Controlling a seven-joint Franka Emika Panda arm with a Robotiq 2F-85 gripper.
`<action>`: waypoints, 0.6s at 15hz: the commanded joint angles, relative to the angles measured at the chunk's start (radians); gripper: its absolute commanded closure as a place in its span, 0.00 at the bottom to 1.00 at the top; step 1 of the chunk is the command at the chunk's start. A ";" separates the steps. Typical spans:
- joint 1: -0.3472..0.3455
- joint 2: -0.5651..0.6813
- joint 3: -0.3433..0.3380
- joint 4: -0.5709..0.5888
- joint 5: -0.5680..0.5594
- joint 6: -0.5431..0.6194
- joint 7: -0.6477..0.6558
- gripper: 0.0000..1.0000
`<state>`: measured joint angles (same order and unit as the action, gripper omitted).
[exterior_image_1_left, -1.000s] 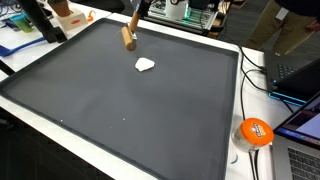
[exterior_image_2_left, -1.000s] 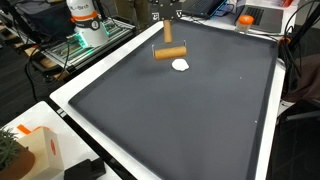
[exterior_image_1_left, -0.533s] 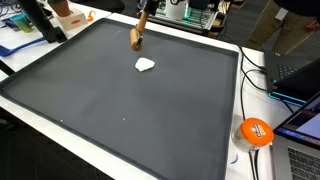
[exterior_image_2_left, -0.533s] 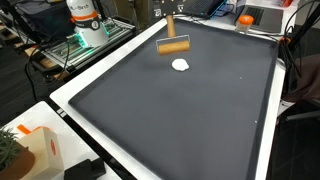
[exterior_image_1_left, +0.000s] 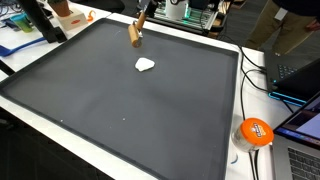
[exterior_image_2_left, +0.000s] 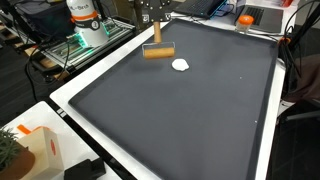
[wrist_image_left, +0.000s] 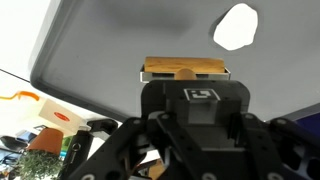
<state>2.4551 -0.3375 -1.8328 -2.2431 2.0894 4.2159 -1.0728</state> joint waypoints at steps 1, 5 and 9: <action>0.000 0.036 0.032 -0.036 -0.017 0.014 -0.055 0.78; 0.002 0.015 0.044 -0.023 -0.009 -0.001 -0.069 0.53; -0.062 -0.042 0.161 -0.052 -0.124 0.006 -0.017 0.78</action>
<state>2.4569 -0.3229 -1.7830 -2.2664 2.0781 4.2126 -1.1468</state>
